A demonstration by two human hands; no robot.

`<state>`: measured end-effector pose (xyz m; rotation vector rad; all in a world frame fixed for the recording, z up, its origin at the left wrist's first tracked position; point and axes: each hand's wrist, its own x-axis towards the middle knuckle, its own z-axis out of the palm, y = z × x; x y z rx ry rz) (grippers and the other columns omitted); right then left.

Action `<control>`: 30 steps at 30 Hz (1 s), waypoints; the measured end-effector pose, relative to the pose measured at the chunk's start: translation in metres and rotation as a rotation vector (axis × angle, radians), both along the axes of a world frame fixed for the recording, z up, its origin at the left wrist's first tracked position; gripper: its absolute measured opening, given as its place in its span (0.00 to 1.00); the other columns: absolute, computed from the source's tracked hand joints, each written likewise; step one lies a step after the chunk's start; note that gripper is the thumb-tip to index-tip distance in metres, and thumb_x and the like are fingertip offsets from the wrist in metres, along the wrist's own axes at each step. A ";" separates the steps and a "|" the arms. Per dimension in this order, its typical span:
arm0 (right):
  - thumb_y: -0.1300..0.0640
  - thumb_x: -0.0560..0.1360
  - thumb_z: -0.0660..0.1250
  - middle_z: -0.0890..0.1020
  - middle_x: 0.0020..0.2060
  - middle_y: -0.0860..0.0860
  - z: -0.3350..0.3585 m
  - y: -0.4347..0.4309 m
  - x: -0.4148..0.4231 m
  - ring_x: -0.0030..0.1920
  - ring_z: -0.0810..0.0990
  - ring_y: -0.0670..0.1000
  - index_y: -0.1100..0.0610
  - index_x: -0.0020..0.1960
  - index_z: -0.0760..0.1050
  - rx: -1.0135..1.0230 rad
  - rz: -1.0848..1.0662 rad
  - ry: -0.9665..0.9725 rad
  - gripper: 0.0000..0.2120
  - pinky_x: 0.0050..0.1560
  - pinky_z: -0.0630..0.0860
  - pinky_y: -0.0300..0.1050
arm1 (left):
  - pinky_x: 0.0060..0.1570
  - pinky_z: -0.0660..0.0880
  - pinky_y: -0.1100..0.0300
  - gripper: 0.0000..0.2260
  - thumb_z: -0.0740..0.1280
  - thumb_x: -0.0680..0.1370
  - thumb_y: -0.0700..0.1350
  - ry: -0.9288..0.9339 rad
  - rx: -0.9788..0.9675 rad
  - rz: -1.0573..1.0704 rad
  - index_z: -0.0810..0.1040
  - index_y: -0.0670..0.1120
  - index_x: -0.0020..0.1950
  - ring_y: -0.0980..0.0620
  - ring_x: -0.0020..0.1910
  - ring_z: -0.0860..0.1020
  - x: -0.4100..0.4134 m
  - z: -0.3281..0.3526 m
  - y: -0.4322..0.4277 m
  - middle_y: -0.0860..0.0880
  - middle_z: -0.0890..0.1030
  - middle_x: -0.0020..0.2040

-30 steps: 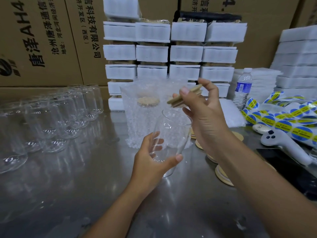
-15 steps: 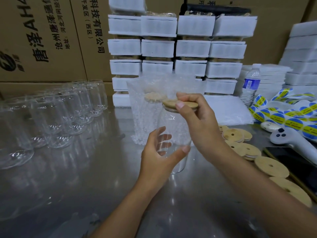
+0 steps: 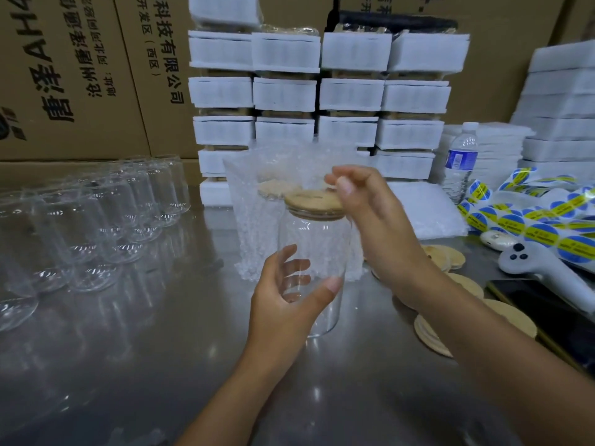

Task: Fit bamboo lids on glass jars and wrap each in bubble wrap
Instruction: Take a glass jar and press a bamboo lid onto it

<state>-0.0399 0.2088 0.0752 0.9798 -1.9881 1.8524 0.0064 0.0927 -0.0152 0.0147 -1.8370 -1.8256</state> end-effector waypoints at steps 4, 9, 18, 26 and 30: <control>0.49 0.78 0.63 0.78 0.48 0.42 0.013 0.033 -0.043 0.51 0.79 0.44 0.44 0.49 0.72 -0.064 -0.285 0.011 0.00 0.46 0.71 0.31 | 0.49 0.77 0.60 0.32 0.75 0.55 0.64 0.007 0.008 0.022 0.73 0.61 0.58 0.60 0.51 0.80 -0.004 -0.007 -0.001 0.61 0.81 0.51; 0.57 0.76 0.65 0.79 0.41 0.43 0.003 0.064 -0.113 0.38 0.76 0.35 0.50 0.43 0.75 0.156 -0.553 -0.033 0.04 0.35 0.69 0.28 | 0.47 0.74 0.64 0.34 0.75 0.53 0.62 0.021 0.029 0.028 0.74 0.60 0.57 0.57 0.51 0.81 -0.010 -0.010 0.001 0.61 0.81 0.51; 0.47 0.78 0.63 0.73 0.66 0.53 -0.062 0.067 -0.180 0.66 0.69 0.57 0.51 0.69 0.68 0.921 -0.661 -0.157 0.21 0.64 0.67 0.54 | 0.44 0.73 0.58 0.34 0.74 0.49 0.55 0.102 0.092 0.041 0.76 0.55 0.55 0.55 0.45 0.83 -0.018 -0.007 0.002 0.55 0.84 0.48; 0.45 0.77 0.63 0.78 0.53 0.52 -0.067 0.055 -0.187 0.59 0.71 0.56 0.49 0.55 0.76 1.076 -0.890 0.063 0.11 0.57 0.64 0.51 | 0.45 0.74 0.58 0.34 0.74 0.50 0.55 0.114 0.101 0.035 0.76 0.53 0.56 0.54 0.46 0.83 -0.023 -0.003 0.005 0.55 0.84 0.48; 0.47 0.79 0.62 0.81 0.48 0.52 -0.063 0.056 -0.186 0.56 0.74 0.56 0.50 0.50 0.79 0.982 -0.936 0.054 0.10 0.52 0.63 0.50 | 0.45 0.74 0.60 0.34 0.74 0.50 0.56 0.104 0.099 0.037 0.76 0.53 0.56 0.52 0.48 0.82 -0.023 -0.002 0.004 0.53 0.84 0.48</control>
